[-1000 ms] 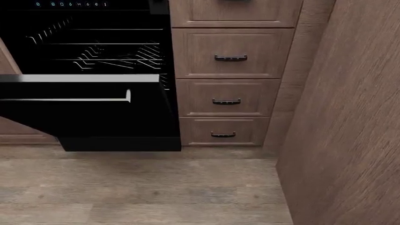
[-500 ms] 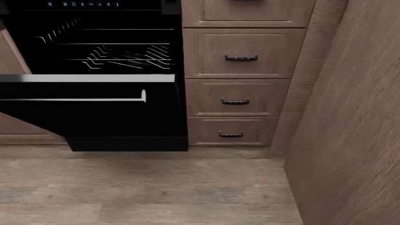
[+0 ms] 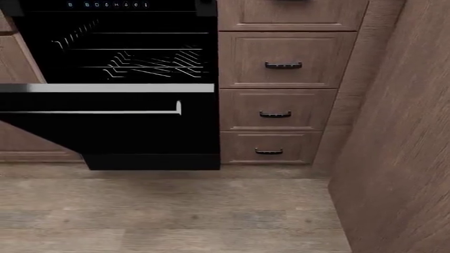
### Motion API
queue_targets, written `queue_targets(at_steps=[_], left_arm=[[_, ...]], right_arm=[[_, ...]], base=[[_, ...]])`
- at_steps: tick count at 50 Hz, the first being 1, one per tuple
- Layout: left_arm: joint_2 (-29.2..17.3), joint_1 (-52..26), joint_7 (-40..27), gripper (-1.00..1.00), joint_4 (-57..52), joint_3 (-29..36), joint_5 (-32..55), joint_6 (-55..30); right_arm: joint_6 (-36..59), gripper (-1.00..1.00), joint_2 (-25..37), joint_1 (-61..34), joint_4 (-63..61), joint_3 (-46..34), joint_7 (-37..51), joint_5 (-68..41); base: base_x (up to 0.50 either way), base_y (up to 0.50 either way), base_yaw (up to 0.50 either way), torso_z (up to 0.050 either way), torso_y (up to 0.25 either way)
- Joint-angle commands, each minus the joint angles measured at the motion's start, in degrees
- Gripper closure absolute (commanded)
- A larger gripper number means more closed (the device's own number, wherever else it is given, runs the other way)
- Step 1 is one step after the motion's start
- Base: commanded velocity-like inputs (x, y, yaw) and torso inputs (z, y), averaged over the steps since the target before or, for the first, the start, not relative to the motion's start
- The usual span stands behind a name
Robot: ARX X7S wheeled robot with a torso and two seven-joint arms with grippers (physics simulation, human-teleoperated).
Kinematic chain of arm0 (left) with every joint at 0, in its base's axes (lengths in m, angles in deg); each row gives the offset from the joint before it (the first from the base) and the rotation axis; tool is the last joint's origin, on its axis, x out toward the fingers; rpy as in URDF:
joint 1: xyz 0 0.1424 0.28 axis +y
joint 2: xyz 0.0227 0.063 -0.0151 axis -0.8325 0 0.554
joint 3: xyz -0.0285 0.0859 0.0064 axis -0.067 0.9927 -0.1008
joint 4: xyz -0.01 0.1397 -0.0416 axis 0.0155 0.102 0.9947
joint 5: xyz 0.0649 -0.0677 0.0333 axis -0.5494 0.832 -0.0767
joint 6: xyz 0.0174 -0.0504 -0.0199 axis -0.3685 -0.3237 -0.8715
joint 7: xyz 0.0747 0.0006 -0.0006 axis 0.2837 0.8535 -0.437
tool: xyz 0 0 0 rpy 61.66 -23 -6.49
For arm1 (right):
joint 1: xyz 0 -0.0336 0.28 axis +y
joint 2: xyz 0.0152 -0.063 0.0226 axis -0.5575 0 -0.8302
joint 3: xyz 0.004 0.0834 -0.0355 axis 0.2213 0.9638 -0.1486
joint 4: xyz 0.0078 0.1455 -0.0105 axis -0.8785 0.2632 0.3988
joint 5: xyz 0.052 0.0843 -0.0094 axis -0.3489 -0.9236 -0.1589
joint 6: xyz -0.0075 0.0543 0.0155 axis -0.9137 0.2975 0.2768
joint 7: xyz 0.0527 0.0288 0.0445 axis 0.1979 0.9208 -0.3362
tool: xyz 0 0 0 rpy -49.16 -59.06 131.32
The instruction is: Close the dishwasher door
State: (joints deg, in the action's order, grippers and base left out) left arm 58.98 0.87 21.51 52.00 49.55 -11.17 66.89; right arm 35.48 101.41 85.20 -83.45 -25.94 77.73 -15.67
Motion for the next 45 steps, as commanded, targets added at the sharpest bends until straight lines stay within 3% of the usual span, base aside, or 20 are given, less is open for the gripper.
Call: queue_targets(at_steps=[1, 45], left_arm=[[-0.18, 0.01, -0.18, -1.0, 0.15, 0.14, 0.11, 0.23], [-0.78, -0.33, -0.92, -1.0, 0.27, 0.97, 0.26, 0.36]], right_arm=[[0.06, -1.0, 0.2, -0.15, -0.12, -0.1, 0.16, -0.16], [-0.36, -1.0, 0.55, -0.35, 0.16, -0.77, 0.9, -0.05]], base=[[0.0, 0.12, 0.0, 0.0, 0.0], [0.0, 0.12, 0.0, 0.0, 0.0]])
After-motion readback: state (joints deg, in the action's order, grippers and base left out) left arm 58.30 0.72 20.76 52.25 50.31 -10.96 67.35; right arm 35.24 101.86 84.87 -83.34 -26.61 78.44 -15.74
